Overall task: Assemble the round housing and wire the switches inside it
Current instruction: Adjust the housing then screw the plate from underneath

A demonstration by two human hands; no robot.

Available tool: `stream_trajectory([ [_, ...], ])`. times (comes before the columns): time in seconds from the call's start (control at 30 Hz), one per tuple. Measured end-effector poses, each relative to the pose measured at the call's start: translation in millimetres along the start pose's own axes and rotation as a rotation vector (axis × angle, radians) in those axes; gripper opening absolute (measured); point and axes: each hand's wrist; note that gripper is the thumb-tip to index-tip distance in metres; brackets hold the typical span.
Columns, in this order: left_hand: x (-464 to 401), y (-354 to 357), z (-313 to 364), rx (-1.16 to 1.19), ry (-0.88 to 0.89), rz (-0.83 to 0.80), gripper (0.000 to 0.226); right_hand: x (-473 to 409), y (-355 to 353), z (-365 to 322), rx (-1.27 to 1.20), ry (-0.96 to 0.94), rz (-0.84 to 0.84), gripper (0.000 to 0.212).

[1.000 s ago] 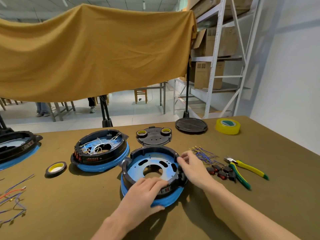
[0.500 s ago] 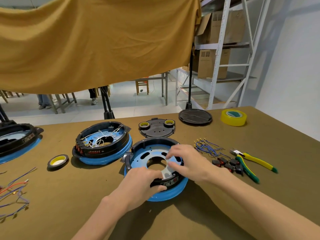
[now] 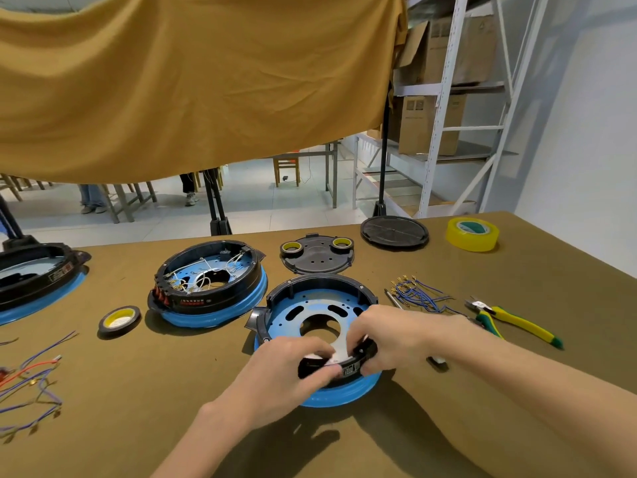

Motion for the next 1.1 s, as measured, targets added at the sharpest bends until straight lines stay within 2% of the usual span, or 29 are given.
stream_trajectory([
  [0.07,-2.7,-7.5,-11.6,0.056,-0.054,0.195,0.04,0.7,-15.5,6.6,-0.182,0.043,-0.015,0.019],
  [0.13,-14.4,-16.5,-28.0,0.077,-0.213,0.398,0.034,-10.7,-28.2,14.1,-0.286,0.139,0.247,0.016],
  [0.17,-21.3,-21.4,-33.8,0.101,-0.338,0.447,0.038,-20.9,-31.1,15.9,-0.258,0.207,0.394,0.016],
  [0.2,-27.3,-25.4,-38.6,0.135,-0.446,0.458,0.046,-33.1,-32.3,13.3,-0.199,0.27,0.483,0.018],
  [0.23,-31.9,-27.5,-43.0,0.176,-0.507,0.438,0.054,-45.9,-30.8,7.6,-0.143,0.301,0.499,0.022],
  [0.33,-40.7,-29.2,-54.9,0.287,-0.542,0.299,0.068,-83.6,-10.1,-11.8,-0.023,0.244,0.302,0.028],
  [0.4,-46.1,-31.4,-61.3,0.24,-0.543,0.24,0.067,-100.2,6.3,-20.7,0.074,0.225,0.179,0.034],
  [0.5,-63.1,-38.5,-65.0,0.169,-0.506,0.21,0.066,-108.0,24.2,-20.0,0.167,0.215,0.209,0.041],
  [0.57,-79.3,-44.1,-62.6,0.162,-0.475,0.142,0.05,-107.5,29.7,-17.1,0.134,0.19,0.211,0.046],
  [0.63,-92.4,-45.1,-61.9,0.103,-0.448,0.086,0.021,-106.4,29.5,-15.1,0.095,0.192,0.179,0.055],
  [0.8,-92.9,-43.8,-63.8,-0.108,-0.393,0.101,0.027,-104.1,27.0,-14.3,0.058,0.175,0.152,0.067],
  [1.1,-82.0,-34.1,-58.8,-0.175,-0.396,0.194,0.026,-102.0,24.2,-17.7,0.066,0.133,0.106,0.071],
])
Point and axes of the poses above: each hand's wrist, its own x-axis away from the middle knuckle, its own y-axis out of the palm, z = x × y, and after that the axes turned 11 degrees about x, right-handed
